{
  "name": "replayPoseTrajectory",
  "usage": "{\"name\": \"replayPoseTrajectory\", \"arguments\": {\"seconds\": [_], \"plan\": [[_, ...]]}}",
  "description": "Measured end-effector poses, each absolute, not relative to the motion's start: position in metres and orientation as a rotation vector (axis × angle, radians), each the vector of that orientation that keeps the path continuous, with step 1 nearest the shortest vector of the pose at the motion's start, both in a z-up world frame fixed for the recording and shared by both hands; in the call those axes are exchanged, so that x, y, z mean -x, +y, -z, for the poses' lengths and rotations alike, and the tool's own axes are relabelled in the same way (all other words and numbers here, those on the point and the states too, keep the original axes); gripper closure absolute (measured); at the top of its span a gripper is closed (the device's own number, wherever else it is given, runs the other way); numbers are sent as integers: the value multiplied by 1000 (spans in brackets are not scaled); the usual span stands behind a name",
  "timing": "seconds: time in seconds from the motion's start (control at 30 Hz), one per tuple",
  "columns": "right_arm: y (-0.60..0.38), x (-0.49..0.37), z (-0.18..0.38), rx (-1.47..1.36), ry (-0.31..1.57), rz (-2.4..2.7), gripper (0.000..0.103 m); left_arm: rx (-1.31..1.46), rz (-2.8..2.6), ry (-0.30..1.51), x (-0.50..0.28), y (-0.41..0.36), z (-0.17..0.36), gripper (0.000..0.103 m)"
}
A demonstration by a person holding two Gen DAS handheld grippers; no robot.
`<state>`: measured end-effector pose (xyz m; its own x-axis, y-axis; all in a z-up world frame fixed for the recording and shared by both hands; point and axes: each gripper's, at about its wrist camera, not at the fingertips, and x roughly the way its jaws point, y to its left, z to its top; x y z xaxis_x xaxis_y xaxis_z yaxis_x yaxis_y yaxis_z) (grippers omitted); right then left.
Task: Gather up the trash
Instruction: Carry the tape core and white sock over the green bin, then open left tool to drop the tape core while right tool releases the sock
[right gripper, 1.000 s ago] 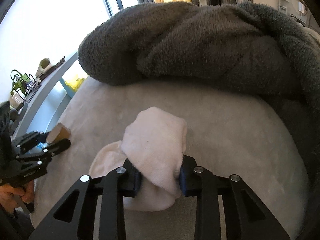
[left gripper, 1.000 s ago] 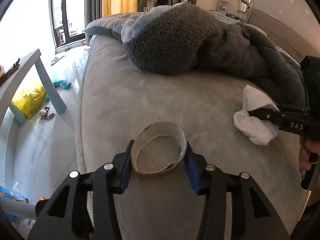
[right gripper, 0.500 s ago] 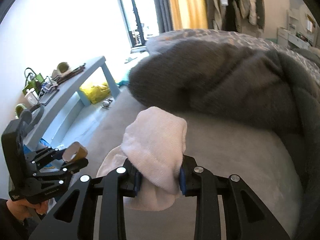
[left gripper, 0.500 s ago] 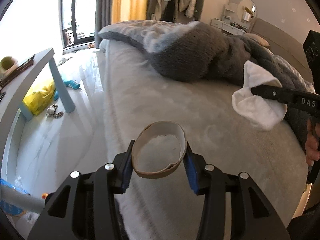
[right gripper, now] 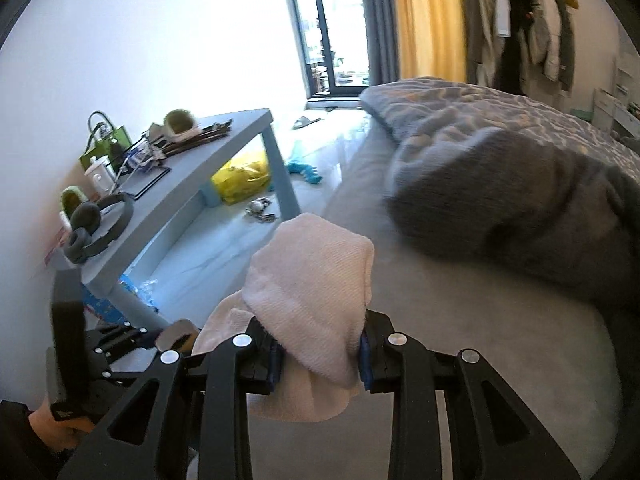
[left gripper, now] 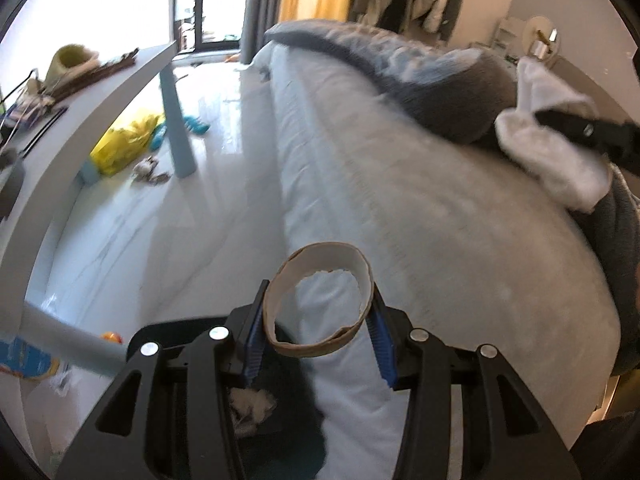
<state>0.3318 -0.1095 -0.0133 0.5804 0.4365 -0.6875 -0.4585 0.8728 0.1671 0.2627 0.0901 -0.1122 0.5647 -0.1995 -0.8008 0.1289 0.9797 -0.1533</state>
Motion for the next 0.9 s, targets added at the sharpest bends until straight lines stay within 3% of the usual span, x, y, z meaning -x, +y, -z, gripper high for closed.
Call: {"name": "replayPoseTrajectory", "arguments": {"seconds": [0.9], "plan": [[47, -329, 79, 179, 942, -684, 73, 125, 88, 1399, -225, 191, 250, 53]]}}
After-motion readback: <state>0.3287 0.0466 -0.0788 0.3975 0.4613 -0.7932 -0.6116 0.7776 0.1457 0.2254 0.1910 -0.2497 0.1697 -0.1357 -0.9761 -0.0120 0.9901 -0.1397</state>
